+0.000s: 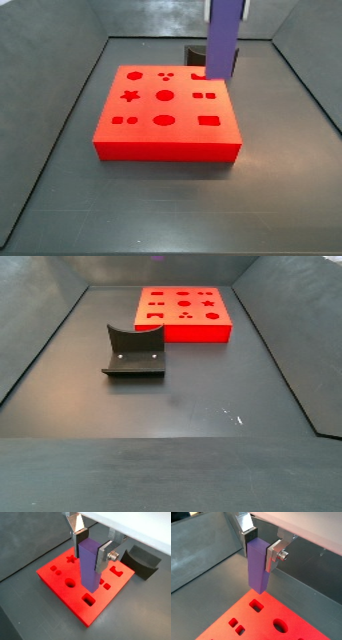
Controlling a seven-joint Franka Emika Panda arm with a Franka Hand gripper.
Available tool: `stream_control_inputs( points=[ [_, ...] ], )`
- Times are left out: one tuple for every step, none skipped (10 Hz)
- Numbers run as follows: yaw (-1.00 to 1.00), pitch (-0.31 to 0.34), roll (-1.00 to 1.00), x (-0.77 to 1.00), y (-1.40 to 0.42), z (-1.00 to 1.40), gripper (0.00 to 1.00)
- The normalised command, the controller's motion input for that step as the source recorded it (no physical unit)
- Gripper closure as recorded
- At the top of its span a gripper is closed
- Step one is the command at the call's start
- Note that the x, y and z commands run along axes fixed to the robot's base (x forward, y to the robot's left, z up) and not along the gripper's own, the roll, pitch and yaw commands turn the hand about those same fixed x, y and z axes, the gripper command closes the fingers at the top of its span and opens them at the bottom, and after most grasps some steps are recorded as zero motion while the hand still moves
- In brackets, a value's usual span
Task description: Insert the rectangle object.
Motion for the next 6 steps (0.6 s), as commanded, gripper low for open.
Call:
stream_control_inputs(
  points=[
    [-0.02, 0.143, 0.08, 0.41, -0.05, -0.43, 1.0],
    [0.0, 0.061, 0.1, 0.32, -0.09, -0.44, 1.0],
    [0.0, 0.0, 0.12, 0.24, -0.06, -0.39, 1.0],
    [0.03, -0.063, 0.07, 0.09, 0.0, -0.37, 1.0],
    [0.14, -0.109, 0.06, 0.04, 0.0, -0.34, 1.0],
    [0.13, -0.111, 0.06, 0.03, 0.0, -0.44, 1.0]
  ],
)
